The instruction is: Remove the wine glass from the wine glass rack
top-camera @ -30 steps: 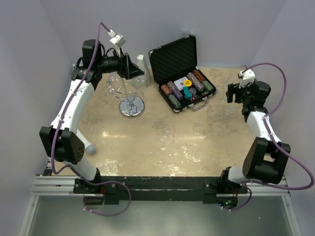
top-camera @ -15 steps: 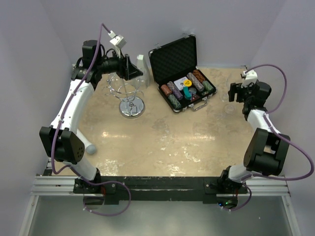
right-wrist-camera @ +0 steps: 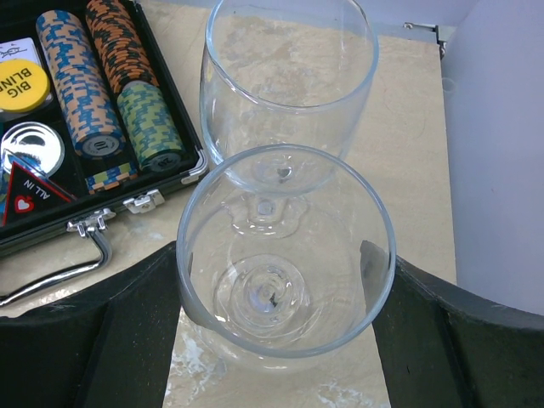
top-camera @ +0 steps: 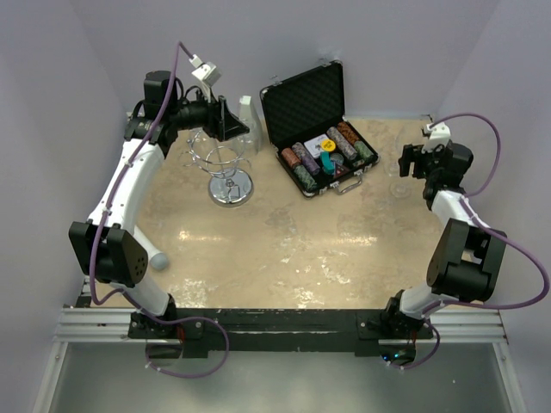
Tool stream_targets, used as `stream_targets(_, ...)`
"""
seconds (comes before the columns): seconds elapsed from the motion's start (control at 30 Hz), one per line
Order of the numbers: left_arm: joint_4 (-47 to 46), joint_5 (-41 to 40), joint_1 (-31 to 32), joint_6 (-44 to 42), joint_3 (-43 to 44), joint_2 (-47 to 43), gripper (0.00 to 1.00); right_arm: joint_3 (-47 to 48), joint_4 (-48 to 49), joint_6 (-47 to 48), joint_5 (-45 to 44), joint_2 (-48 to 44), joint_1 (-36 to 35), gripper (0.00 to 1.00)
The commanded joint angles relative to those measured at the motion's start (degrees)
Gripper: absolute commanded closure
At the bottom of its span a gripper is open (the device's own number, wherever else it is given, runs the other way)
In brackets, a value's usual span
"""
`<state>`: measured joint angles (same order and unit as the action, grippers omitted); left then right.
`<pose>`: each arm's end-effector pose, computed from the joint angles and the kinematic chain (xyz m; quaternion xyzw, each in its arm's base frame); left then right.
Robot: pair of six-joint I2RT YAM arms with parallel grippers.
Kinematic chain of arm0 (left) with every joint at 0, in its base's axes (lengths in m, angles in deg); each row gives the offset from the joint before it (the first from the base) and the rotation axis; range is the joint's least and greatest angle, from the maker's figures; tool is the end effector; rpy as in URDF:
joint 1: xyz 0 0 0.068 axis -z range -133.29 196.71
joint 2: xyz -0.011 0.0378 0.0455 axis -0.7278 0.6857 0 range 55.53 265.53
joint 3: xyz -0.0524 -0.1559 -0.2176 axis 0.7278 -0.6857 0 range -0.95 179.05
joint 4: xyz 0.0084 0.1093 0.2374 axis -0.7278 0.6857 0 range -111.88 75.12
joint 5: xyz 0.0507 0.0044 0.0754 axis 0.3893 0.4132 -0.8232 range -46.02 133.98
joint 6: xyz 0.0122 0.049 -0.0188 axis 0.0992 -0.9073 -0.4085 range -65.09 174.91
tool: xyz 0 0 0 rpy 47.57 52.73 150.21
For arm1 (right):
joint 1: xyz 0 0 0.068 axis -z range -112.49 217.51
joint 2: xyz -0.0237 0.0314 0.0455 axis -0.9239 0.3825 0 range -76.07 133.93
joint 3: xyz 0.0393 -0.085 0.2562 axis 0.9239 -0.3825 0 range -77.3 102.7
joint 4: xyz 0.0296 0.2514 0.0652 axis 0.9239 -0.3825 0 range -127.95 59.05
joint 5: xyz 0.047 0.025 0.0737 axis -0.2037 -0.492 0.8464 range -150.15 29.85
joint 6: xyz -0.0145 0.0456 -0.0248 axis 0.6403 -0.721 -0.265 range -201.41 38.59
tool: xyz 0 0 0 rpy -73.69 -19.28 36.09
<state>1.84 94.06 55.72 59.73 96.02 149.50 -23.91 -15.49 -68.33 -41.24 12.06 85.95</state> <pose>0.3616 -0.0849 0.4153 0.2677 0.7362 -0.4077 0.4693 0.3342 -0.0993 0.2515 -0.0573 0.8080 -0.0261 0.5857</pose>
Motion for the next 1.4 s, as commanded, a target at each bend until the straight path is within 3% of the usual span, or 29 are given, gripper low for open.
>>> stream_targets(0.0, -0.8, 0.4, -0.5, -1.0, 2.3, 0.2, 0.35, 1.8, 3.9, -0.6, -1.2, -1.3, 0.4, 0.48)
stream_targets(0.1, -0.9, 0.7, -0.5, -0.9, 2.3, 0.2, 0.35, 1.4, 3.1, -0.3, -2.4, -1.8, 0.4, 0.42)
stream_targets(0.2, -1.0, 1.0, -0.5, -0.8, 2.3, 0.5, 0.35, 0.8, 2.6, -0.6, -4.1, -2.1, 0.5, 0.29)
stream_targets(0.53, -1.2, 2.1, -0.6, -0.6, 2.1, 0.6, 0.35, -0.7, 1.9, -2.2, -5.0, -2.8, 0.4, 0.16)
stream_targets(0.57, -1.2, 2.2, -0.6, -0.6, 1.9, 0.6, 0.35, -0.7, 1.9, -2.4, -5.3, -2.7, 0.4, 0.01)
stream_targets(0.93, -1.4, 2.6, -0.6, -0.6, 1.4, 0.1, 0.35, 0.5, -0.1, -2.5, -6.1, -3.4, 0.5, 0.01)
stream_targets(1.37, -2.8, 2.0, -1.2, -0.3, 0.6, -1.1, 0.35, 1.1, -5.1, -4.6, -7.8, -11.5, 0.4, 0.01)
